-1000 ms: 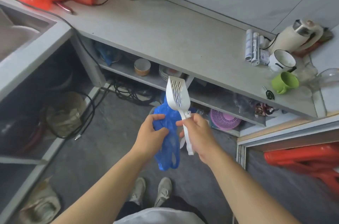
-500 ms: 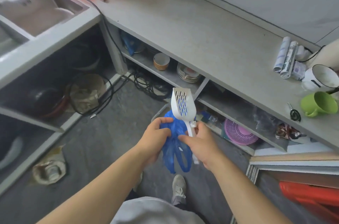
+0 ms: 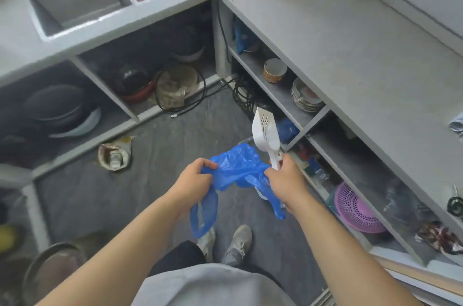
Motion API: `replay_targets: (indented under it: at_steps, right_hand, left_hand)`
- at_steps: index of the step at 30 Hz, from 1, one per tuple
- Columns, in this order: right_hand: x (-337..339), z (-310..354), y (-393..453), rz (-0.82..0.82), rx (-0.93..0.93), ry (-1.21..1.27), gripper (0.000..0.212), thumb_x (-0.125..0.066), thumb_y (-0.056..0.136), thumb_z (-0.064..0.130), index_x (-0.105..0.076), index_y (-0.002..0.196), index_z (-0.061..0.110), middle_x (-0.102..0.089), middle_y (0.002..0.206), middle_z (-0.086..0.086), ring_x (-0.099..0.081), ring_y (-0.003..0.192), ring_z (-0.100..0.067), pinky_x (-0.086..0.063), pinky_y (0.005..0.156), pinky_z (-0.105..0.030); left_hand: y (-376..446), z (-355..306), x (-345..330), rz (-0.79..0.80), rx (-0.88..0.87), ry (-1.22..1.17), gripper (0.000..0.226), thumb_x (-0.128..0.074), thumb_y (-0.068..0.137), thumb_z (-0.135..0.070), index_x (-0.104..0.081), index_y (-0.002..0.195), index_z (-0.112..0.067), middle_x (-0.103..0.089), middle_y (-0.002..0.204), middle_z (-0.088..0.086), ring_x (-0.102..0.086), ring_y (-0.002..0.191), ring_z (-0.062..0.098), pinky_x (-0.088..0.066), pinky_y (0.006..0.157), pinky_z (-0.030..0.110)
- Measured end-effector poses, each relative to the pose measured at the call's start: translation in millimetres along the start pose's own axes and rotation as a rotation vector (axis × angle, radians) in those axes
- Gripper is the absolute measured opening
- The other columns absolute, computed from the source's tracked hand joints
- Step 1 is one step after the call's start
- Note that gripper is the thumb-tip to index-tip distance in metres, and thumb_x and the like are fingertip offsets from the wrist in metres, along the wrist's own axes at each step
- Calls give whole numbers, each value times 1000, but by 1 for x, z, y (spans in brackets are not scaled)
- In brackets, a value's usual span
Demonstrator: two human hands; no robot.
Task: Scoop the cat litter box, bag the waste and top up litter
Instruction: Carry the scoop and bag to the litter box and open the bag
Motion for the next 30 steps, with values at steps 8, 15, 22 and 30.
replay_targets:
  at_steps: [8,15,22,30]
  right_hand:
    - [-56,31,-23,139,133,-316,20,-60,86,9,-54,102,19,-63,95,0,-62,87,-24,-51,71,-38]
    - [-103,50,-50,197,240,-499,20,-58,84,7,-54,95,24,-61,91,2,-59,77,-19,-44,59,-33]
    - [-102,44,-51,197,306,-609,14,-59,86,8,-54,95,17,-61,89,1,-58,73,-15,-45,57,-30]
    - [-60,6,-23,287,233,-554,12,-63,89,20,-55,96,17,-64,93,2,-58,77,-17,-41,57,-29]
  left_hand:
    - [-11,68,56,38,14,324,66,-83,68,-59,-50,119,-33,-37,123,-8,-58,99,11,-47,76,30]
    - [-20,109,101,-134,-118,356,18,-57,87,-22,-55,79,-38,-49,125,-4,-55,112,25,-48,96,37]
    - [-29,113,106,-116,-181,355,12,-54,97,-24,-60,87,-26,-62,100,-6,-57,97,20,-43,74,29]
    - [-37,111,43,-98,-77,203,31,-43,92,-5,-68,96,-23,-73,92,-3,-65,80,15,-48,66,25]
Point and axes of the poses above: each hand's wrist, its own y-axis towards the middle knuckle, its own x-axis out of the back of the hand, z = x × y, the point moved 6 cm from there along y, towards the middle knuckle
